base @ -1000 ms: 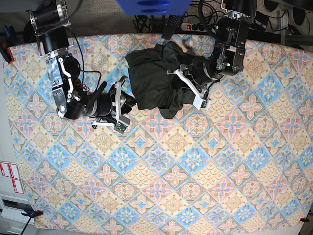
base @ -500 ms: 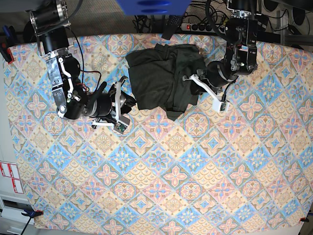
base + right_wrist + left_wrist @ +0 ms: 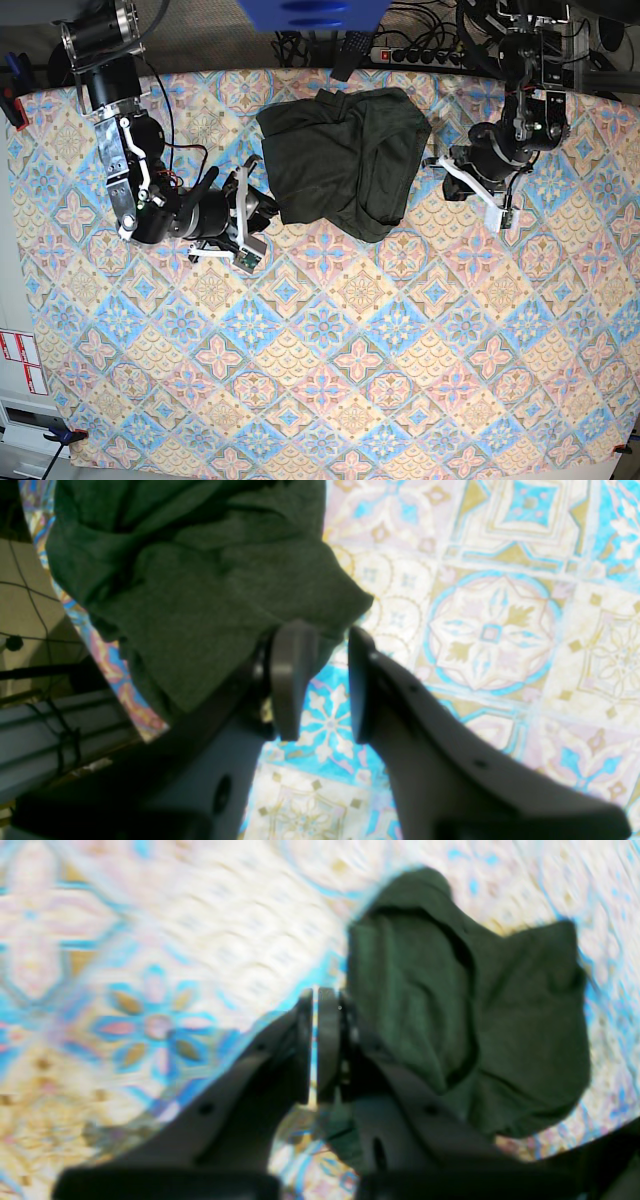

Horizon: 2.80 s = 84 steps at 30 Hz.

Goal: Fold the T-shirt properly
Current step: 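Press the bundle with both grippers to flatten it, then press both grippers onto the bundle sides, squaring the green bundle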

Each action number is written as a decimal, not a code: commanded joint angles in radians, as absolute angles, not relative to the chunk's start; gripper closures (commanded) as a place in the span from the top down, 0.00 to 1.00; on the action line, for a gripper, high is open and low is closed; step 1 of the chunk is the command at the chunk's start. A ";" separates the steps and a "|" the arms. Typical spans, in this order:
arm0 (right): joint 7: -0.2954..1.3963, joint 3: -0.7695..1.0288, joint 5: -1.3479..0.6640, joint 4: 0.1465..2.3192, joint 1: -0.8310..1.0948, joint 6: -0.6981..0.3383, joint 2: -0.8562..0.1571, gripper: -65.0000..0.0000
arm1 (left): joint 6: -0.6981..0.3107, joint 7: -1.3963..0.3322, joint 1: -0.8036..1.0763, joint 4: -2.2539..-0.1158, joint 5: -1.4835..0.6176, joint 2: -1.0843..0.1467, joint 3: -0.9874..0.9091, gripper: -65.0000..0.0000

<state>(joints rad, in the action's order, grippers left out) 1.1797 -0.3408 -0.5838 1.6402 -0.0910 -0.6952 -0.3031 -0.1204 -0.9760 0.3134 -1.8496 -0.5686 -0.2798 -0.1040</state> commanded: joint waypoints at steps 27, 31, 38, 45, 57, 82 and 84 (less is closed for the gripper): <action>1.156 -0.487 -0.375 1.623 -0.137 -0.698 -0.131 0.13 | -0.119 -0.957 0.398 -1.936 -0.575 -0.248 0.148 0.00; 1.156 -0.487 -0.374 1.567 -0.160 -0.698 -0.105 0.13 | -0.119 -0.957 0.380 -1.862 -0.524 -0.239 0.151 0.00; 1.116 -0.487 -0.374 1.402 -0.266 -0.698 -0.105 0.13 | -0.119 -0.957 0.343 -1.776 -0.519 -0.239 0.151 0.00; 1.072 -0.487 -0.320 1.256 -0.297 -0.698 -0.105 0.13 | -0.119 -0.957 0.331 -1.753 -0.518 -0.239 0.151 0.00; 1.073 -0.479 -0.174 1.244 -0.277 -0.698 -0.153 0.13 | -0.119 -0.957 0.329 -1.751 -0.395 -0.240 0.150 0.00; 1.075 -0.252 -0.177 1.474 -0.130 -0.698 -0.251 0.13 | -0.122 -0.963 0.403 -1.972 -0.381 -0.243 0.203 0.00; 1.073 -0.257 -0.177 1.440 -0.130 -0.698 -0.246 0.13 | -0.122 -0.963 0.418 -1.971 -0.375 -0.259 0.251 0.00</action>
<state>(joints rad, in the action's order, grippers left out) 1.0843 -0.2600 -0.1680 1.4258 -0.1135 -0.6956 -0.2440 -0.1192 -0.9836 0.4198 -1.9549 -0.3695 -0.2474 0.2291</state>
